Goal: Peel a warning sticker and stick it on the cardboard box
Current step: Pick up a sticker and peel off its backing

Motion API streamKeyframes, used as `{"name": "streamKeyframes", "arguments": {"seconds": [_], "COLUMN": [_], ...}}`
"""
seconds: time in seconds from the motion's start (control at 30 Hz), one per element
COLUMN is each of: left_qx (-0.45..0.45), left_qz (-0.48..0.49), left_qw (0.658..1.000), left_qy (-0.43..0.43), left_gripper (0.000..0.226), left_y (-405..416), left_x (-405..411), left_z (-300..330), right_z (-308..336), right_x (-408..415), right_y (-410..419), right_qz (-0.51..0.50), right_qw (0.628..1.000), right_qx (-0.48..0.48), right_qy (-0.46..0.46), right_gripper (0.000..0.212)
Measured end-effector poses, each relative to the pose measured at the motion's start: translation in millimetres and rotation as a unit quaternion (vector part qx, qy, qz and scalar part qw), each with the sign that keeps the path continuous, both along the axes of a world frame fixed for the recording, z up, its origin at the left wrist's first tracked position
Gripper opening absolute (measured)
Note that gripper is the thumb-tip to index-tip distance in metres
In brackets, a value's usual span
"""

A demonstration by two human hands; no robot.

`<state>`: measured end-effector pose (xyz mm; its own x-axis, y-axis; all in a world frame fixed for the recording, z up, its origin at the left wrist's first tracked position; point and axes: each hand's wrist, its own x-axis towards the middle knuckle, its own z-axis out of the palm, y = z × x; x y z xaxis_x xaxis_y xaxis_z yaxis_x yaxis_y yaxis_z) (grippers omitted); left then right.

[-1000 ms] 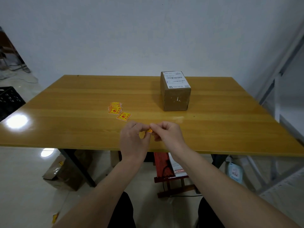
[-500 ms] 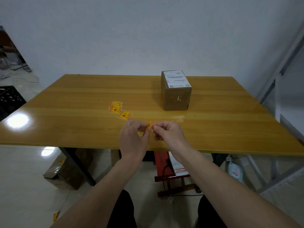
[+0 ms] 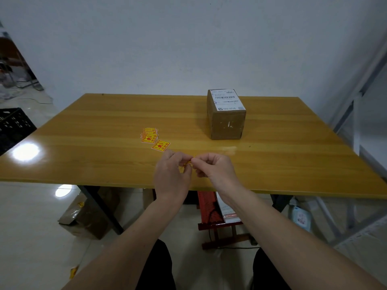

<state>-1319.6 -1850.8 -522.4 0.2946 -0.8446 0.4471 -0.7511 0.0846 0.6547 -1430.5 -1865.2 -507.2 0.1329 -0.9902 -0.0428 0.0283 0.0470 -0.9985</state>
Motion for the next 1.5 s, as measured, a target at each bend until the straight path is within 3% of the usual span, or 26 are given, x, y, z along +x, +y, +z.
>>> {"name": "streamKeyframes", "arguments": {"seconds": [0.6,1.1,1.27,1.4,1.5], "left_qx": [0.008,-0.029,-0.072,-0.063,-0.044], "left_qz": [-0.036,0.006,-0.012,-0.039,-0.066], "left_qw": [0.998,0.999,0.997,0.997,0.995], "left_qy": [0.044,0.045,0.010,-0.004,-0.053], "left_gripper": [0.011,0.009,0.015,0.016,0.030], "left_y": [2,-2,-2,-3,-2], "left_x": [-1,0,2,2,-1], "left_z": [5,12,8,3,1], "right_z": [0,9,8,5,3], "right_x": [-1,0,0,1,0], "right_y": [-3,-2,-3,-5,-5], "right_qz": [0.014,0.004,-0.033,-0.047,-0.062], "right_qw": [0.999,1.000,0.998,0.998,0.997], "right_qx": [-0.023,-0.028,0.006,0.005,0.002], "right_qy": [0.023,0.006,-0.044,-0.042,-0.036], "right_gripper": [0.020,0.023,0.030,0.016,0.010]}}
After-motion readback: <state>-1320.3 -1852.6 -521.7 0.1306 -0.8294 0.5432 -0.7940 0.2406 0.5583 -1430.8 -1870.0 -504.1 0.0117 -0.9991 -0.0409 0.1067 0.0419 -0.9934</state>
